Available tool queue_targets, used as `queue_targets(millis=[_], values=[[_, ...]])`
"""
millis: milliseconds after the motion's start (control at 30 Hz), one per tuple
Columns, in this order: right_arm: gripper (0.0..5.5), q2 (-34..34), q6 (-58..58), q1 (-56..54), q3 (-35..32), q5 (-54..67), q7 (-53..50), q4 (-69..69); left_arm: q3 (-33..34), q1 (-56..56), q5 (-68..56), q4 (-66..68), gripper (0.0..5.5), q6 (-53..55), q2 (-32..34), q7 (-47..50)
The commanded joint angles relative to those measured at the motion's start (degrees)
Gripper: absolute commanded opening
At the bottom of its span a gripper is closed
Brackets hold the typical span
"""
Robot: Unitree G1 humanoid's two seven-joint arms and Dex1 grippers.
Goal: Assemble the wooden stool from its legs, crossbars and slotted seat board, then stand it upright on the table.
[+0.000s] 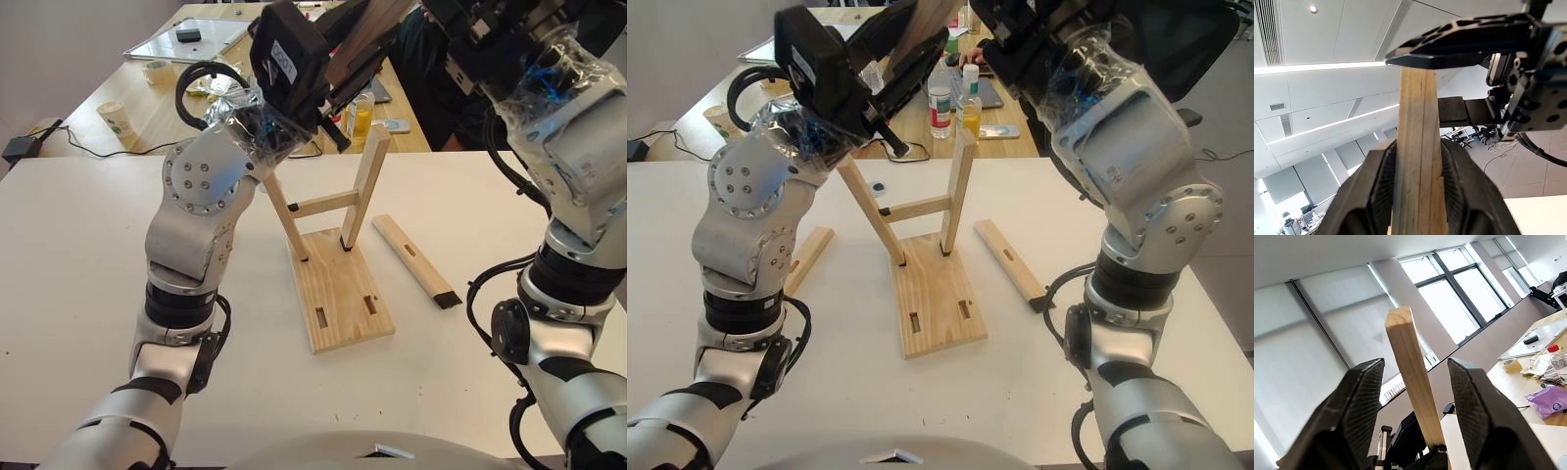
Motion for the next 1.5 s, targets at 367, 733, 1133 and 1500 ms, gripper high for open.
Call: queue_targets(millis=[367,733,1133,1500], values=[[0.67,0.6,-2.2,0.2,1.1,1.8,-0.7,0.4,-0.1,0.8,0.0,-1.1,1.24,1.7,-0.4,0.1],[0.41,-9.3,-0.8,0.0,-0.2,-14.8,5.6,3.9,1.9,-1.0,5.2,4.4,2.89,4.7,2.7,3.0],[0.41,-14.2,-15.3,25.8,6.5,-59.6,38.8,23.6,16.5,-4.9,3.6,15.5,2.93,5.7,4.4,9.9],[0.41,-7.9,-17.3,34.6,8.2,-70.0,48.3,24.8,16.7,-5.5,3.0,19.8,2.93,4.1,3.7,10.2]])
